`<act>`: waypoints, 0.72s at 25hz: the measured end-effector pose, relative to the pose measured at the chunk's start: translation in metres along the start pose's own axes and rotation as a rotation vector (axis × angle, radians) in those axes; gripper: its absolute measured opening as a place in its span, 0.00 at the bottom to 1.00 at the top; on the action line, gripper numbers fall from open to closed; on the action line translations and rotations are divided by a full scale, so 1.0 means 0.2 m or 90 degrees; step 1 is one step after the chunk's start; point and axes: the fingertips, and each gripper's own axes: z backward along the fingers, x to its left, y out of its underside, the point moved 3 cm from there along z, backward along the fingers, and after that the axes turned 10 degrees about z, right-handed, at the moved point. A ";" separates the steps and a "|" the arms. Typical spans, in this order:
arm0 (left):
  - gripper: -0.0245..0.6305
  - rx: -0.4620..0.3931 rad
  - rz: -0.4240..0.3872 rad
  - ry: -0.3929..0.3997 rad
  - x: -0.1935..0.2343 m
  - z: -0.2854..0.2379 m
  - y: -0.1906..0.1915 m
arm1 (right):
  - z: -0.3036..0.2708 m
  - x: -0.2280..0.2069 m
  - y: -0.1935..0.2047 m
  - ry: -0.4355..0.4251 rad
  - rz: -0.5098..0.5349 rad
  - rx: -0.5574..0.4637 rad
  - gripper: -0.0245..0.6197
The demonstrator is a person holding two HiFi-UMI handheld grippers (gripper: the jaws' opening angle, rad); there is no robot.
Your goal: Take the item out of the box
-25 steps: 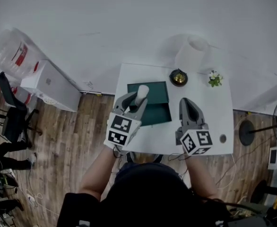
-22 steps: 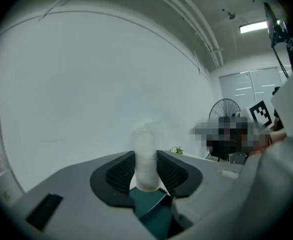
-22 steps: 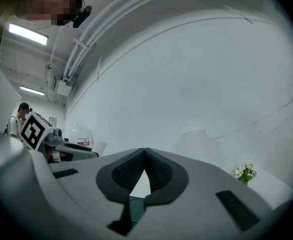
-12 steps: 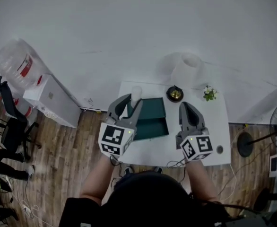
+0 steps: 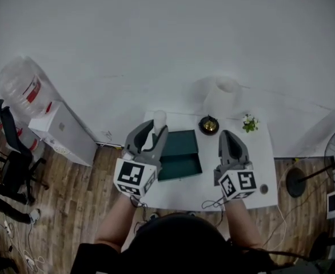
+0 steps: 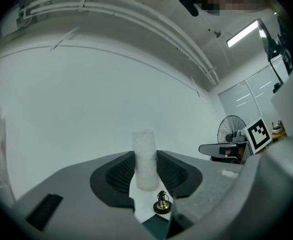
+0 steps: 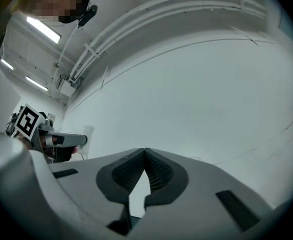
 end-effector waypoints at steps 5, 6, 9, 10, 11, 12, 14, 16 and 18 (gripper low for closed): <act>0.25 -0.006 0.004 -0.001 0.02 -0.04 -0.01 | -0.03 -0.03 0.01 0.008 -0.008 0.006 0.05; 0.25 -0.004 0.005 0.000 0.02 -0.04 -0.01 | -0.04 -0.03 0.02 0.008 -0.007 0.006 0.05; 0.25 0.005 0.012 0.004 0.03 -0.06 0.02 | -0.05 -0.02 0.03 0.005 -0.008 0.011 0.05; 0.25 0.007 0.014 0.004 0.03 -0.06 0.03 | -0.06 -0.03 0.04 0.004 -0.008 0.013 0.05; 0.25 0.010 0.016 0.005 0.03 -0.07 0.04 | -0.06 -0.03 0.04 0.004 -0.009 0.014 0.05; 0.25 0.013 0.016 0.006 0.03 -0.07 0.05 | -0.06 -0.03 0.04 0.004 -0.010 0.015 0.05; 0.25 0.018 0.017 0.007 0.04 -0.09 0.06 | -0.08 -0.04 0.05 0.004 -0.013 0.017 0.05; 0.25 0.021 0.017 0.007 0.04 -0.10 0.06 | -0.09 -0.04 0.07 0.003 -0.015 0.022 0.05; 0.25 0.023 0.019 0.007 0.05 -0.11 0.07 | -0.11 -0.04 0.08 0.002 -0.017 0.024 0.05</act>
